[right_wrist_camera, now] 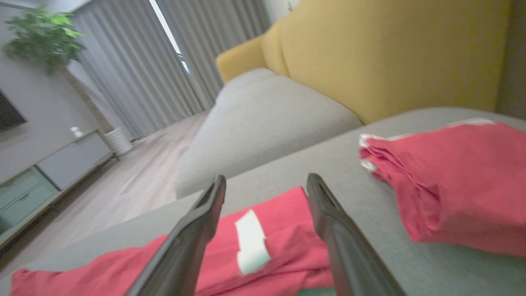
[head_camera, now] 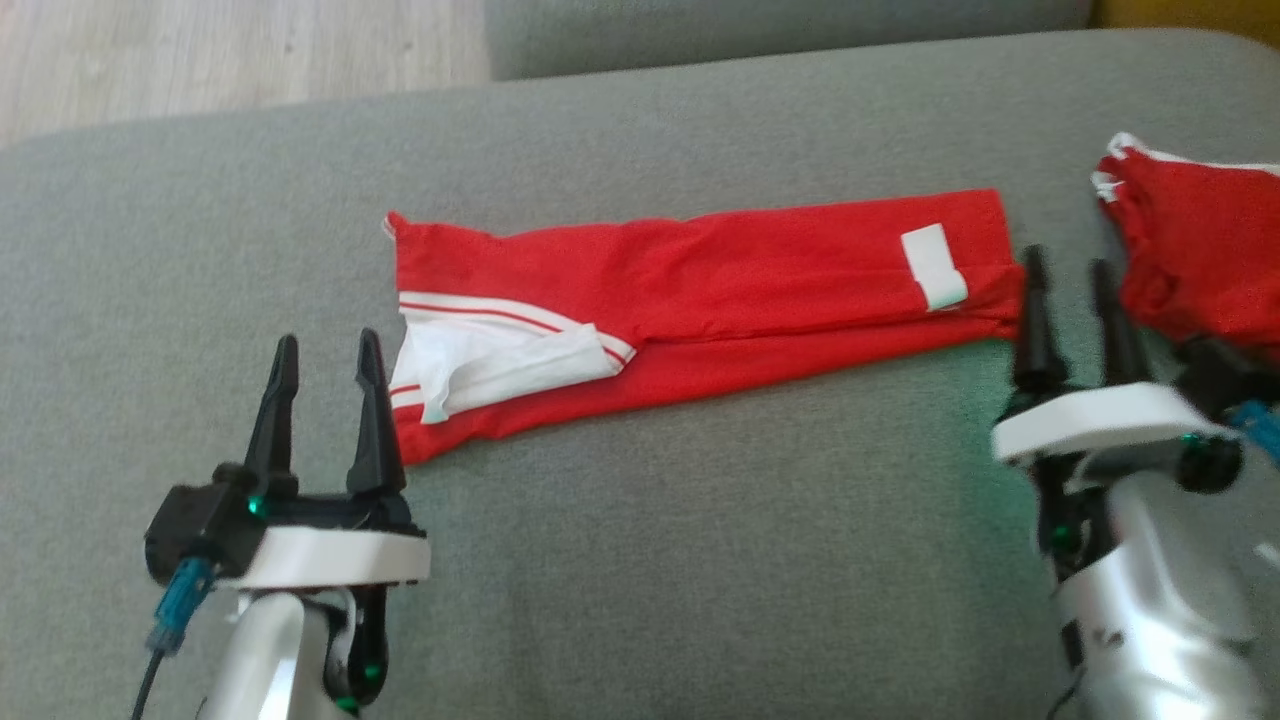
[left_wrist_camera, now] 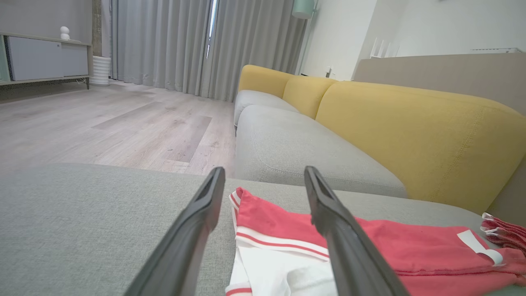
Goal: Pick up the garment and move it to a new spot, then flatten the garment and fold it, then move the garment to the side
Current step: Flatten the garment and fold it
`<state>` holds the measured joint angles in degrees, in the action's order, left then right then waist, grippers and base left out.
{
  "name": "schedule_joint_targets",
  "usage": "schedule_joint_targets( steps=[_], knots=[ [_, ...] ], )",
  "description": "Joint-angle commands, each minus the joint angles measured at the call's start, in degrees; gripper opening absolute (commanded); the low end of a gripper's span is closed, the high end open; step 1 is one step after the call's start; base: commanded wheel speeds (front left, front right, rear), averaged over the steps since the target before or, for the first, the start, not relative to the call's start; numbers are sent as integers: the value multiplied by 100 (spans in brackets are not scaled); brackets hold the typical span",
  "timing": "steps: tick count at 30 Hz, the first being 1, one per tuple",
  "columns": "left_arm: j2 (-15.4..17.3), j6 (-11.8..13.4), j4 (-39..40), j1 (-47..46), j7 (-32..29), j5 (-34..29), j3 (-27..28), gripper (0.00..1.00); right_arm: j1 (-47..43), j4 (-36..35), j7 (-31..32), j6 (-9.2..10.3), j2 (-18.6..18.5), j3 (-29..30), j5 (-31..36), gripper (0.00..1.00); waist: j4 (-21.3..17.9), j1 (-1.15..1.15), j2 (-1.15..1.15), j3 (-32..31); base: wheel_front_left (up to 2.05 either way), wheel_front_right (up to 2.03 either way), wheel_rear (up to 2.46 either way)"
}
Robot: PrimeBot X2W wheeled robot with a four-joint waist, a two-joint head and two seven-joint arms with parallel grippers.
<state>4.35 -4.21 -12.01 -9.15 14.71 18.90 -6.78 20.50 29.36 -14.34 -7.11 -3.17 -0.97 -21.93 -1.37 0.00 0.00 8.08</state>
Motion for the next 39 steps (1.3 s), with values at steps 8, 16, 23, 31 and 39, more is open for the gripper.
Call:
schedule_joint_targets(
  steps=[8,16,23,31,39],
  knots=[
    [-88,-191,-5,-534,29,-193,234,100,1058,1497,12,-37,28,1108,119,100,296,0,0,358,0,0,0],
    [-129,-268,-100,-650,29,-248,273,100,1627,3045,-45,-37,29,1642,537,100,443,0,0,439,0,0,0],
    [-140,-289,-97,-661,29,-286,297,100,1899,3512,-62,-37,29,1586,492,100,440,0,0,463,0,0,0],
    [-145,-305,-105,-686,29,-283,286,100,1970,3633,-64,-37,29,1464,385,100,407,0,0,509,0,0,0],
    [-146,-311,-102,-725,29,-241,239,100,2149,4229,-65,-37,29,1501,624,13,457,0,0,558,0,0,0]
  ],
)
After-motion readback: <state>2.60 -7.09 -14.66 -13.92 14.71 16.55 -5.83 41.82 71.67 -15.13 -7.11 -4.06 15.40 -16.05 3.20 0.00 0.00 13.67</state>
